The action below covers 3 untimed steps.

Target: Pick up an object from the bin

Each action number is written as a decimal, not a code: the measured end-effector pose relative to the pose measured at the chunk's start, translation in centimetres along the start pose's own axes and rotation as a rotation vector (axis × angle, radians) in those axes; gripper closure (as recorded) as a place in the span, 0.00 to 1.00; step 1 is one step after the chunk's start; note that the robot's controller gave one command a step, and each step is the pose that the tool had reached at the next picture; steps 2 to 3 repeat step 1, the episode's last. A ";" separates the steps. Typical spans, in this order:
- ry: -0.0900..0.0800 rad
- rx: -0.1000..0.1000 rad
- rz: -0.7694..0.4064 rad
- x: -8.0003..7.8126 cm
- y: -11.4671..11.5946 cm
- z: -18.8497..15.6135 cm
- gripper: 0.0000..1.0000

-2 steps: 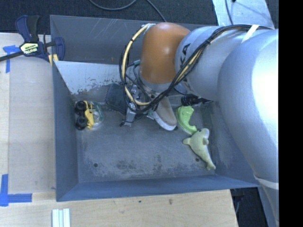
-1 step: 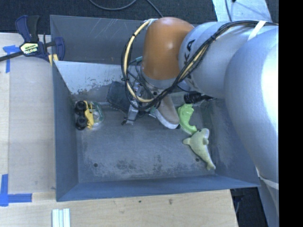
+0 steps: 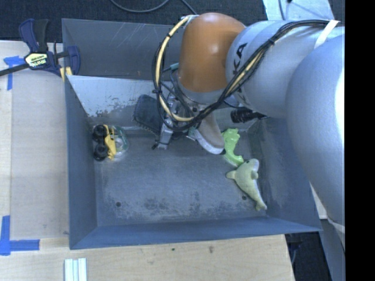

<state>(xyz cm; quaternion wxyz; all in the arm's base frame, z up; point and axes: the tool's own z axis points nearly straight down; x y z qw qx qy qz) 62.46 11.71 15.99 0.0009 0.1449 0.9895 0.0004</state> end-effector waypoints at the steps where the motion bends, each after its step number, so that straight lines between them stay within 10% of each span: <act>1: -0.004 -0.002 0.000 -0.1 0.0 -1.2 1.00; 3: -0.004 -0.002 0.000 -0.1 0.0 -1.2 1.00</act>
Offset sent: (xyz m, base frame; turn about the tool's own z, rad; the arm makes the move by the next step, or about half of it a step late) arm 0.0000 -0.0001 0.0190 0.0000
